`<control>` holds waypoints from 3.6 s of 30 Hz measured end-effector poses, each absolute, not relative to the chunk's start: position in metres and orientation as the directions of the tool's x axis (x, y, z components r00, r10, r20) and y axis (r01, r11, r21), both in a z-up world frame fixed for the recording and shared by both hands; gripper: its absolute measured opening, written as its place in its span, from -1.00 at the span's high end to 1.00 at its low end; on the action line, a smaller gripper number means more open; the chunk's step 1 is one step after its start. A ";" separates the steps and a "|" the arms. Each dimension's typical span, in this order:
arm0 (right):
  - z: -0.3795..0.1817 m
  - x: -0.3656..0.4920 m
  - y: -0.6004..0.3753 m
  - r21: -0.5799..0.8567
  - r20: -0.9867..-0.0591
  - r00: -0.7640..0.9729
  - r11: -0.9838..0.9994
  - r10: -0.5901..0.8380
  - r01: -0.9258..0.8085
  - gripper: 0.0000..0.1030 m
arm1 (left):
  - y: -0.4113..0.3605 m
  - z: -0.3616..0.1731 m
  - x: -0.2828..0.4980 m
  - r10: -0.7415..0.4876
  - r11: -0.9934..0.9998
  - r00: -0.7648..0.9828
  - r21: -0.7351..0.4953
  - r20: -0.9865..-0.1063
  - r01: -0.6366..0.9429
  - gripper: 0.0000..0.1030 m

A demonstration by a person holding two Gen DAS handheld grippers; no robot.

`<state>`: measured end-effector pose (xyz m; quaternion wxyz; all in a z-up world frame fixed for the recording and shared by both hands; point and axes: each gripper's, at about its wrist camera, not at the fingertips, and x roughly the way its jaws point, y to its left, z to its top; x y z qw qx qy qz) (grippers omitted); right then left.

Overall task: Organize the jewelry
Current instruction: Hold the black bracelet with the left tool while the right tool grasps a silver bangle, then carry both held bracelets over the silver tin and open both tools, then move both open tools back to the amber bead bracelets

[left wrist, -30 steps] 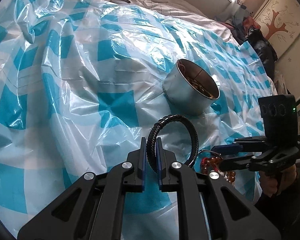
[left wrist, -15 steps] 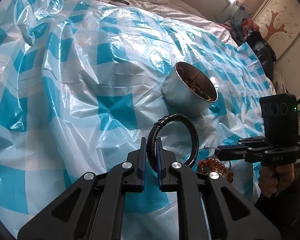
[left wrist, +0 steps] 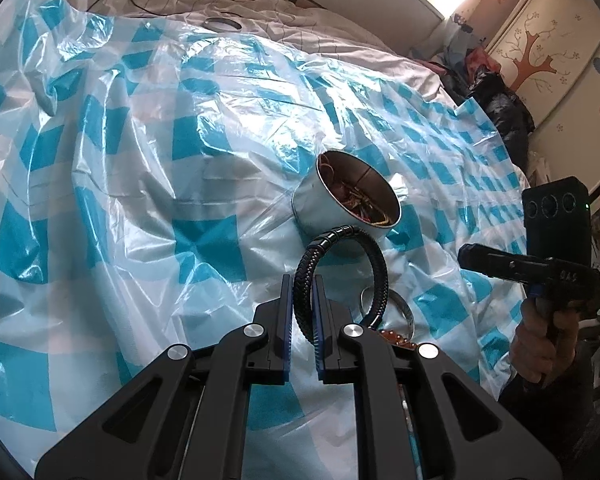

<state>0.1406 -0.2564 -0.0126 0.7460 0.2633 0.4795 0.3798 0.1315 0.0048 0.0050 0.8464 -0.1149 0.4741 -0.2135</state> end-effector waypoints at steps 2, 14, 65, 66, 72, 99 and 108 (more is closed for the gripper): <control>-0.022 0.142 -0.251 0.739 -0.564 0.210 0.601 0.799 -0.304 0.83 | 0.005 0.005 0.133 -0.470 0.882 0.461 -0.400 -0.753 0.248 0.85; -0.060 0.136 -0.210 0.426 -0.839 0.182 0.826 0.513 -0.368 0.92 | 0.004 0.002 0.135 -0.468 0.883 0.454 -0.396 -0.758 0.250 0.85; -0.011 0.191 -0.281 0.572 -0.627 0.551 0.806 0.551 -0.154 0.92 | -0.049 0.010 0.202 -0.379 0.923 0.542 -0.349 -0.750 0.163 0.19; -0.012 0.192 -0.278 0.559 -0.634 0.552 0.814 0.542 -0.157 0.92 | -0.046 0.012 0.201 -0.382 0.921 0.548 -0.357 -0.744 0.157 0.18; -0.017 0.197 -0.257 0.472 -0.683 0.545 0.863 0.486 -0.179 0.86 | -0.026 0.016 0.195 -0.409 0.902 0.558 -0.413 -0.722 0.127 0.11; -0.008 0.180 -0.263 0.463 -0.694 0.550 0.873 0.465 -0.153 -0.11 | -0.052 -0.010 0.140 -0.449 0.875 0.371 -0.316 -0.813 0.367 -0.04; -0.005 0.160 -0.267 0.460 -0.705 0.535 0.875 0.465 -0.155 -0.20 | -0.079 -0.024 0.108 -0.468 0.835 0.311 -0.298 -0.827 0.463 -0.04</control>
